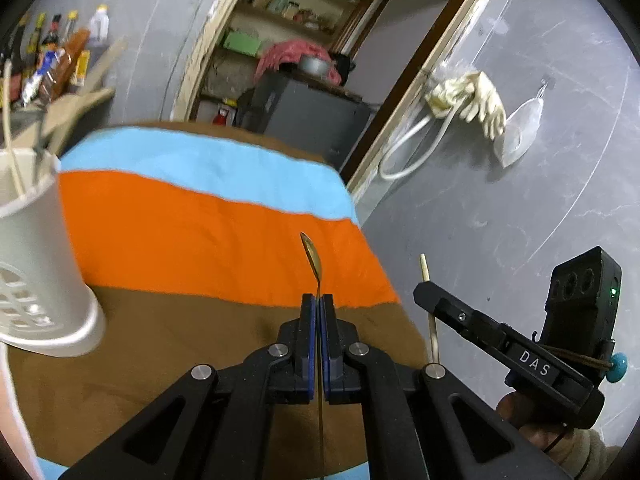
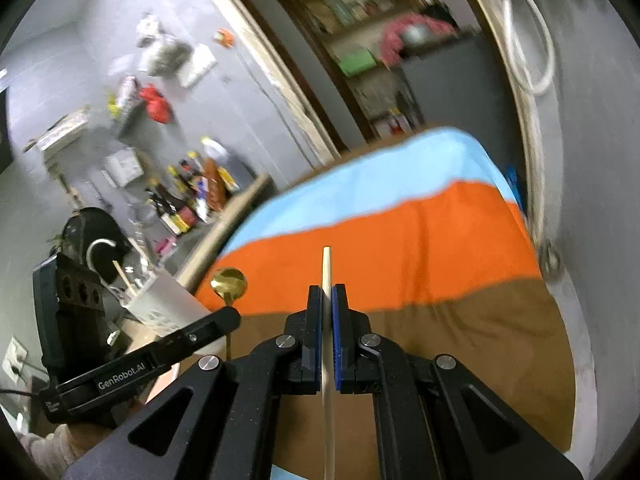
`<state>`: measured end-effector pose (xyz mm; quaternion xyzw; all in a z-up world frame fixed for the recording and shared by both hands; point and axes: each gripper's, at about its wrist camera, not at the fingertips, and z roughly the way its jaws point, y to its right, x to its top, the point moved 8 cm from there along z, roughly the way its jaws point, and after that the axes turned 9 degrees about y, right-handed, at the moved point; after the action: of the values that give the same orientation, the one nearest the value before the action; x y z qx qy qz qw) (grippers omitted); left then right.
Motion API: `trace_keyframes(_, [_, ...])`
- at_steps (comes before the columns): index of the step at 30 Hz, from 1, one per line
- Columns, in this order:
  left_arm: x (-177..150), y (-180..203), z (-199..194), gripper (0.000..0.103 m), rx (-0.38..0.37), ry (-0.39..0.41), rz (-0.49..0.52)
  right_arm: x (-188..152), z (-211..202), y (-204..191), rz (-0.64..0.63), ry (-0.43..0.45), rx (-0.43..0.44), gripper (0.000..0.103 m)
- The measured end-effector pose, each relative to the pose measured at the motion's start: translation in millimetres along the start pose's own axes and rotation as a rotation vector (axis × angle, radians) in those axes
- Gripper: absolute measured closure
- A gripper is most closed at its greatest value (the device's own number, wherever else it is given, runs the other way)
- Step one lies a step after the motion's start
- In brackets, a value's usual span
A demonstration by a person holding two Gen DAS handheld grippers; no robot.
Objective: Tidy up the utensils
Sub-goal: 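Lift the chopstick with the right gripper while the left carries the gold spoon to the basket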
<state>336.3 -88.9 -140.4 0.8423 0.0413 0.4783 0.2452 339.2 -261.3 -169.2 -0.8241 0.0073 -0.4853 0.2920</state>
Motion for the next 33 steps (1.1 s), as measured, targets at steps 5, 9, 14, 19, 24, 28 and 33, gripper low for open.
trace_keyframes(5, [24.9, -3.9, -26.1, 0.101, 0.021, 0.072, -0.001, 26.7, -5.0, -35.7, -0.082, 0.097, 0.062, 0.099])
trace_keyframes(9, [49.6, -13.0, -52.8, 0.101, 0.052, 0.146, -0.009, 48.9, -7.5, -64.4, -0.122, 0.15, 0.115, 0.099])
trace_keyframes(14, [78.1, -26.3, -86.1, 0.101, 0.085, 0.234, -0.009, 72.3, -1.7, -110.2, -0.162, 0.19, 0.209, 0.099])
trace_keyframes(19, [99.7, -44.4, -114.1, 0.101, 0.123, 0.303, -0.013, 85.4, 6.0, -149.4, -0.169, 0.226, 0.289, 0.099])
trace_keyframes(24, [122.6, -81.9, -140.3, 0.101, 0.182, 0.37, -0.037, 100.2, 19.5, -184.2, -0.147, 0.282, 0.348, 0.099])
trace_keyframes(28, [137.5, -117.3, -154.5, 0.101, 0.229, 0.417, -0.065, 107.6, 32.4, -203.6, -0.107, 0.334, 0.352, 0.099])
trace_keyframes(33, [156.4, -157.6, -162.3, 0.101, 0.27, 0.463, -0.095, 111.7, 52.4, -229.4, -0.083, 0.4, 0.326, 0.099])
